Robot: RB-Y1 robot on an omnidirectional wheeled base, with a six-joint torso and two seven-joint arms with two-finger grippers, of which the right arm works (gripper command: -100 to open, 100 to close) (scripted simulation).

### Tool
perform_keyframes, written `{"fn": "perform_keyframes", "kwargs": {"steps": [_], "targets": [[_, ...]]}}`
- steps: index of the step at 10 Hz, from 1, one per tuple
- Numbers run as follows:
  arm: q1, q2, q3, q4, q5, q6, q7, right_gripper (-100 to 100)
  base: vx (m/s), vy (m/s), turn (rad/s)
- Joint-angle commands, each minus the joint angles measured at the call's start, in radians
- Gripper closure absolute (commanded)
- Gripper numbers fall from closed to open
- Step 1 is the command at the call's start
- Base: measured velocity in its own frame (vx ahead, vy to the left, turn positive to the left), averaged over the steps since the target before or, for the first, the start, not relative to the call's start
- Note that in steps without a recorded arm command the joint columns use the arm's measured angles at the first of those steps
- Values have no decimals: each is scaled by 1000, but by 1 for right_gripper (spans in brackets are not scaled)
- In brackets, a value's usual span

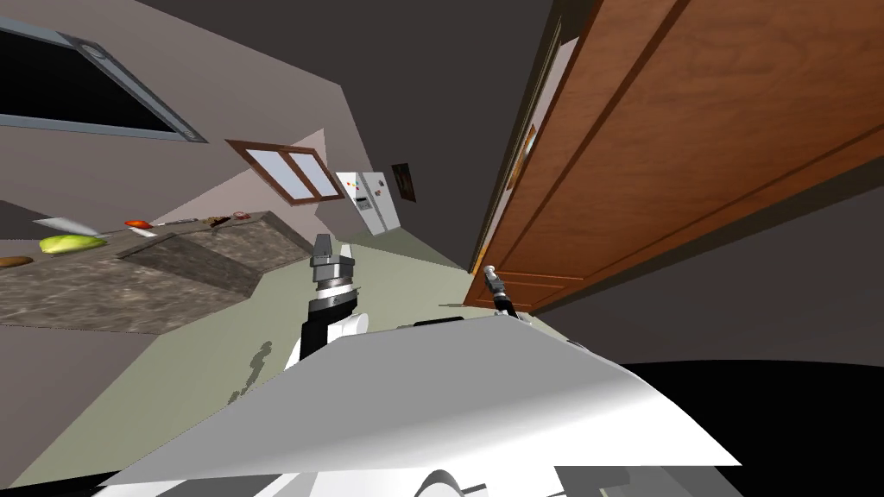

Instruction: Pull the door open

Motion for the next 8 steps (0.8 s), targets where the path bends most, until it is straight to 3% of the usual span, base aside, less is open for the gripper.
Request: {"fn": "perform_keyframes", "kwargs": {"steps": [1, 6, 7, 8], "targets": [[15, -16, 26, -4, 14, -16, -27, 100, -235, -17, 88], [46, -57, 82, -19, 46, -54, -89, 100, -213, -48, 69], [39, -53, 75, -16, 43, -48, -81, 100, -108, -16, 17], [50, -65, 90, -14, 53, -68, -100, 100, -126, -47, 124]]}}
